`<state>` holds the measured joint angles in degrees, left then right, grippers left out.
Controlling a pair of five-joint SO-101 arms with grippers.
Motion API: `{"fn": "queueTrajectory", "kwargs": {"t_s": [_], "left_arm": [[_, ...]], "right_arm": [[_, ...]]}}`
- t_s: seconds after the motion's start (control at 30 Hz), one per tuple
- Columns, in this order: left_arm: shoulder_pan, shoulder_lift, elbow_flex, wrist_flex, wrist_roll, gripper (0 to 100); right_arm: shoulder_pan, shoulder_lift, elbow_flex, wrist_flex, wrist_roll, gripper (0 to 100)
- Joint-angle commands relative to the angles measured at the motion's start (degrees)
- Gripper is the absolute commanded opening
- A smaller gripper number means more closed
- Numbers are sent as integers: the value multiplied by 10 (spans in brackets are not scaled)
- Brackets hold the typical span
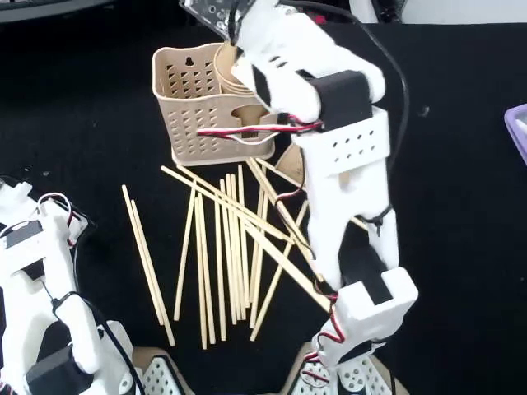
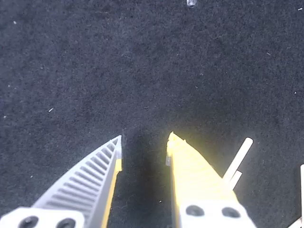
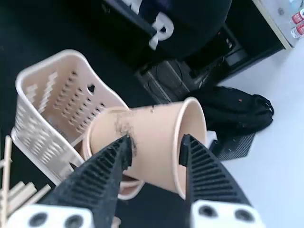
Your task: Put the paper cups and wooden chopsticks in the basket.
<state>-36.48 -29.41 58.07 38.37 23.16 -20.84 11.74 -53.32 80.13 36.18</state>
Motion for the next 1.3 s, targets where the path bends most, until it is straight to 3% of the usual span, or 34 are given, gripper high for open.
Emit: {"fn": "queueTrajectory", "kwargs": {"t_s": [0.0, 0.13, 0.27, 0.67, 0.97, 1.27], "left_arm": [[-1, -19, -9, -7, 0, 159], [-1, -19, -9, -7, 0, 159], [-1, -19, -9, -7, 0, 159], [-1, -19, -9, -6, 0, 159], [0, -19, -8, -6, 0, 159], [-1, -19, -7, -6, 0, 159]], "right_arm": [[-6, -7, -35, -15, -40, 170], [15, -4, -96, -16, -81, 163], [49, -1, -132, -17, -118, 4], [71, 96, -137, -49, -134, 11], [-5, 110, -131, -49, -132, 11], [-7, 103, -140, -42, -130, 11]]}}
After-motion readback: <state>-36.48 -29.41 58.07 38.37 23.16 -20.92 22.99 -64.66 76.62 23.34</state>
